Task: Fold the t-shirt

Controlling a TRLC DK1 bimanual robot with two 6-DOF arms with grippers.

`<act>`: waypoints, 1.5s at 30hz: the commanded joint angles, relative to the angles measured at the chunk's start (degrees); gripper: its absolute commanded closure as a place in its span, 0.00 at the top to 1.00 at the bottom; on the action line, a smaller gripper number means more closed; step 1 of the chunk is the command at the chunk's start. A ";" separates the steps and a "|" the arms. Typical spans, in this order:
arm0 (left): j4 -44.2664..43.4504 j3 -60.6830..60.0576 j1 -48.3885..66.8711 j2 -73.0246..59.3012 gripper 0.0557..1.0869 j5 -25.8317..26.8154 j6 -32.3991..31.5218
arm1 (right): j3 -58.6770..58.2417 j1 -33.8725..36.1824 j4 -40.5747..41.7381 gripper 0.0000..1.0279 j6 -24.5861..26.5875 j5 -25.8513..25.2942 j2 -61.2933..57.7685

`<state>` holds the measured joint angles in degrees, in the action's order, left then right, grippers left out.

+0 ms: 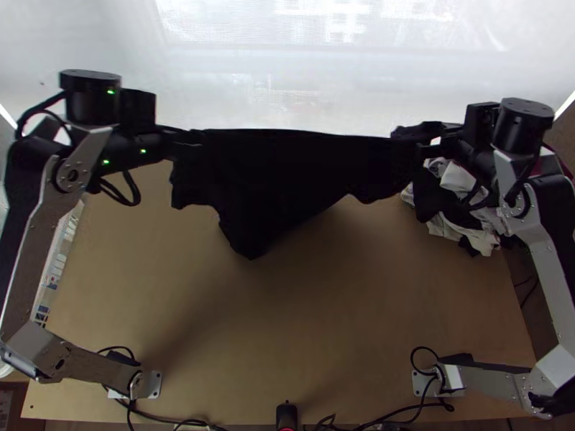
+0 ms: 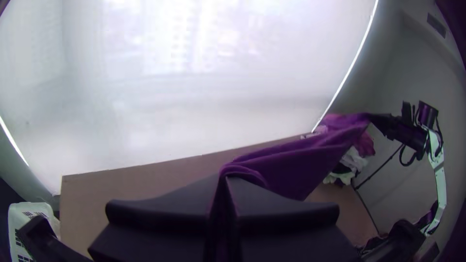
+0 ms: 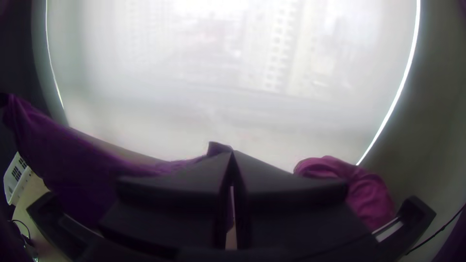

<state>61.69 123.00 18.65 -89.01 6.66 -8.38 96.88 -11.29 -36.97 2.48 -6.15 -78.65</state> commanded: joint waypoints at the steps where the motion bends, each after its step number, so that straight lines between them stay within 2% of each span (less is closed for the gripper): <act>1: -2.01 0.05 -7.76 9.30 0.03 -0.06 -0.06 | 1.12 -0.49 0.67 0.03 1.03 -2.37 9.04; 7: -2.37 -0.13 -6.97 15.71 0.04 -0.06 1.70 | 1.03 -0.58 0.58 0.03 1.56 -3.08 16.25; 15: -1.57 0.13 -4.33 22.57 0.04 0.20 8.29 | 1.29 -1.02 0.85 0.03 4.81 -3.25 24.42; 23: -0.78 4.62 -3.45 26.08 0.03 0.29 8.29 | 2.26 -1.02 1.73 0.03 9.30 -3.34 30.31; 29: 8.97 4.27 -3.36 28.19 0.03 3.63 8.47 | 3.31 -0.75 0.32 0.03 10.44 -3.34 34.27; 33: 13.54 3.83 -3.36 28.46 0.03 6.44 8.47 | 3.23 0.30 -3.28 0.03 9.03 -3.34 36.11; 37: 14.51 -3.91 -3.36 29.51 0.03 10.48 8.12 | 0.50 0.39 -5.48 0.03 6.40 -3.34 36.46; 40: 13.72 -12.70 -2.22 29.95 0.03 11.10 8.12 | -4.07 0.13 -5.48 0.03 4.55 -3.16 36.03; 45: 3.96 -30.98 -1.43 31.62 0.03 11.10 7.85 | -13.12 -3.48 -2.93 0.03 2.27 -3.16 32.51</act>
<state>72.79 110.52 16.27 -59.20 16.03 -0.16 92.73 -11.88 -41.25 7.75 -9.74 -43.48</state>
